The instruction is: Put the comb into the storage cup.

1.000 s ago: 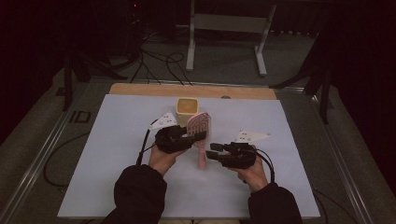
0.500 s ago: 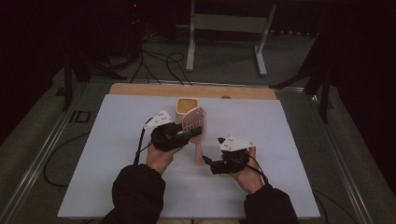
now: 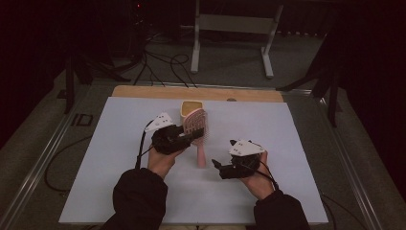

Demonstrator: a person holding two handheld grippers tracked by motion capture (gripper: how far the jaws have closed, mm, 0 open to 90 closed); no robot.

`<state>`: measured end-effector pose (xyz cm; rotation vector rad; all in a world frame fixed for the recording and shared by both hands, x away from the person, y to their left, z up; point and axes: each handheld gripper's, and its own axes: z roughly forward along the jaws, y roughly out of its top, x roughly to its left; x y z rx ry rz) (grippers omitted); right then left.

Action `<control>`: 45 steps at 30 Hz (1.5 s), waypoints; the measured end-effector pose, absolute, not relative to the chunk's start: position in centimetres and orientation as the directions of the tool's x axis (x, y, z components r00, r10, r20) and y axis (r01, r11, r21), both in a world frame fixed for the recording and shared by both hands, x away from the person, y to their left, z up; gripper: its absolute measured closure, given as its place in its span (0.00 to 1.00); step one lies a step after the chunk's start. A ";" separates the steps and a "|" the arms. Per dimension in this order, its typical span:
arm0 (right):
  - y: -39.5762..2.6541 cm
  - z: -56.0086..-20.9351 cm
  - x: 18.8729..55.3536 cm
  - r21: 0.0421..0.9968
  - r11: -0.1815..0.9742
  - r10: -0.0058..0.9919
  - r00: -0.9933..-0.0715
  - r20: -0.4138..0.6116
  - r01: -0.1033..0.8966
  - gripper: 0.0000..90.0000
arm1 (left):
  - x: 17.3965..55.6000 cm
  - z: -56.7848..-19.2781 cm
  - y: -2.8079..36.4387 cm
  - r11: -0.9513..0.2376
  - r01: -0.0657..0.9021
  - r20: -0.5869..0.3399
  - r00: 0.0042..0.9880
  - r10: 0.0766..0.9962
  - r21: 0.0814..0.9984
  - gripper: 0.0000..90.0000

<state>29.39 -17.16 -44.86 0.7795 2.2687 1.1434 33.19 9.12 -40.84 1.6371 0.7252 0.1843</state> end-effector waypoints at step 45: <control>-23.8 -46.9 28.0 0.881 0.321 0.791 -0.610 -0.048 0.348 0.11 | 34.2 -39.7 11.1 -0.028 0.341 -0.250 0.742 0.622 0.940 0.71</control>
